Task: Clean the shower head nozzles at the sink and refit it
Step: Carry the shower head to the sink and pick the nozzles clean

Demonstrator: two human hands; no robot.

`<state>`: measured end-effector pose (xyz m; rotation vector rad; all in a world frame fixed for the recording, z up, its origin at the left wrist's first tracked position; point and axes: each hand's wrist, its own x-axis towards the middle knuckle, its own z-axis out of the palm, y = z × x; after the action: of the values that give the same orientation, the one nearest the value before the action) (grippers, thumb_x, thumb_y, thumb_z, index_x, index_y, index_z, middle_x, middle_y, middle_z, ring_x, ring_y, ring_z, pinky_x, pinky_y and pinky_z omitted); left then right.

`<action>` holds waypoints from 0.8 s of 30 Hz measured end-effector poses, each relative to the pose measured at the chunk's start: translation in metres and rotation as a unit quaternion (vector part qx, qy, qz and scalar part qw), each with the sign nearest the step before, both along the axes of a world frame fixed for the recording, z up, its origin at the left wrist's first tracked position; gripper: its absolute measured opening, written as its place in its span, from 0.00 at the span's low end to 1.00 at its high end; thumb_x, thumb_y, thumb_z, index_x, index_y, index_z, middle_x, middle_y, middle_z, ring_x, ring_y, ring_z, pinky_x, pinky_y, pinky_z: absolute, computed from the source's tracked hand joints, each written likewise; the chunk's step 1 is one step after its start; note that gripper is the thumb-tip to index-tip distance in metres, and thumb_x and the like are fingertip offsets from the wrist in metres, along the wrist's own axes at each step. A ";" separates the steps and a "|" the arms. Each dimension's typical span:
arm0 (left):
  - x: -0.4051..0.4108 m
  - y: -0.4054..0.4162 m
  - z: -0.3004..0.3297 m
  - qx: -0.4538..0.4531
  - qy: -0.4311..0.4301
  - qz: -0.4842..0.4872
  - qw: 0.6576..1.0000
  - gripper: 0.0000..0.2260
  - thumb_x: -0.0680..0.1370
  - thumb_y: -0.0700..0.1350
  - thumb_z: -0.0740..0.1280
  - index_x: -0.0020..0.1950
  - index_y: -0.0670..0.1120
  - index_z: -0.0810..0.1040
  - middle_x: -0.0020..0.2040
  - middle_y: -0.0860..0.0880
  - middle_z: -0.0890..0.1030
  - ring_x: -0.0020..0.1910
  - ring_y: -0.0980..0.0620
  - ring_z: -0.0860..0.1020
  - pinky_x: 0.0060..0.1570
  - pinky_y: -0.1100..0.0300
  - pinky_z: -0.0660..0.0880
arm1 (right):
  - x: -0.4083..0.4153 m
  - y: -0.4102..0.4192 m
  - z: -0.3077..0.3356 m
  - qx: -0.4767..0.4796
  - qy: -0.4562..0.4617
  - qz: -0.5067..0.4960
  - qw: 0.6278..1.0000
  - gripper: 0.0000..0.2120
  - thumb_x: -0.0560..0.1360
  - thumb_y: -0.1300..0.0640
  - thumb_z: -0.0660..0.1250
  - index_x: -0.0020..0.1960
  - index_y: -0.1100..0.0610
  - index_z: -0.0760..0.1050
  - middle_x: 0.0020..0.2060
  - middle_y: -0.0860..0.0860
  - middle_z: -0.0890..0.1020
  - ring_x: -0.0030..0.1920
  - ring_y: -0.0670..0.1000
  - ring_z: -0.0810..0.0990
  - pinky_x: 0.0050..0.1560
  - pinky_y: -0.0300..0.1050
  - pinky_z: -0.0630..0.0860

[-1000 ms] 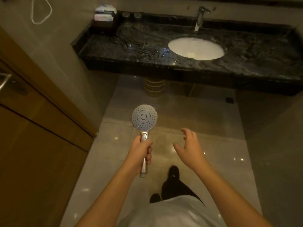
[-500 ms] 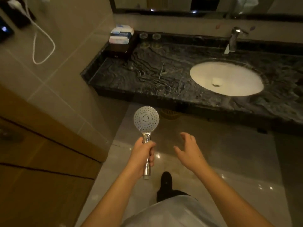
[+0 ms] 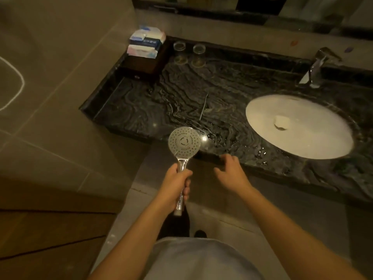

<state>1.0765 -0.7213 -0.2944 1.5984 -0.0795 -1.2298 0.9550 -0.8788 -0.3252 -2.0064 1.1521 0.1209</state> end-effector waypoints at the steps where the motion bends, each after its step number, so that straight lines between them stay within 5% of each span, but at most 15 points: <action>1: 0.012 -0.010 -0.002 0.002 0.001 -0.004 1.000 0.04 0.82 0.40 0.64 0.51 0.46 0.69 0.31 0.49 0.73 0.24 0.53 0.69 0.23 0.59 0.65 | 0.017 -0.014 -0.003 -0.001 0.009 0.000 1.000 0.24 0.78 0.50 0.66 0.70 0.55 0.65 0.66 0.54 0.67 0.56 0.53 0.76 0.60 0.54 0.77; 13: 0.177 -0.111 -0.019 0.045 0.030 -0.050 0.997 0.03 0.81 0.41 0.64 0.51 0.46 0.71 0.30 0.49 0.72 0.23 0.54 0.68 0.22 0.60 0.65 | 0.220 -0.155 -0.035 0.006 0.117 -0.088 0.989 0.18 0.75 0.48 0.65 0.58 0.60 0.72 0.50 0.57 0.81 0.49 0.59 0.81 0.49 0.55 0.81; 24: 0.228 -0.158 -0.032 0.070 0.043 -0.107 0.991 0.03 0.81 0.44 0.65 0.51 0.47 0.72 0.30 0.50 0.73 0.24 0.54 0.70 0.23 0.60 0.66 | 0.273 -0.196 -0.066 0.002 0.175 -0.160 0.971 0.19 0.77 0.45 0.68 0.56 0.60 0.74 0.50 0.57 0.82 0.49 0.59 0.82 0.50 0.58 0.81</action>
<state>1.3042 -0.8794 -0.3268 1.6872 -0.1143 -1.4966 1.2276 -1.0750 -0.3907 -1.8106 1.6825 0.3196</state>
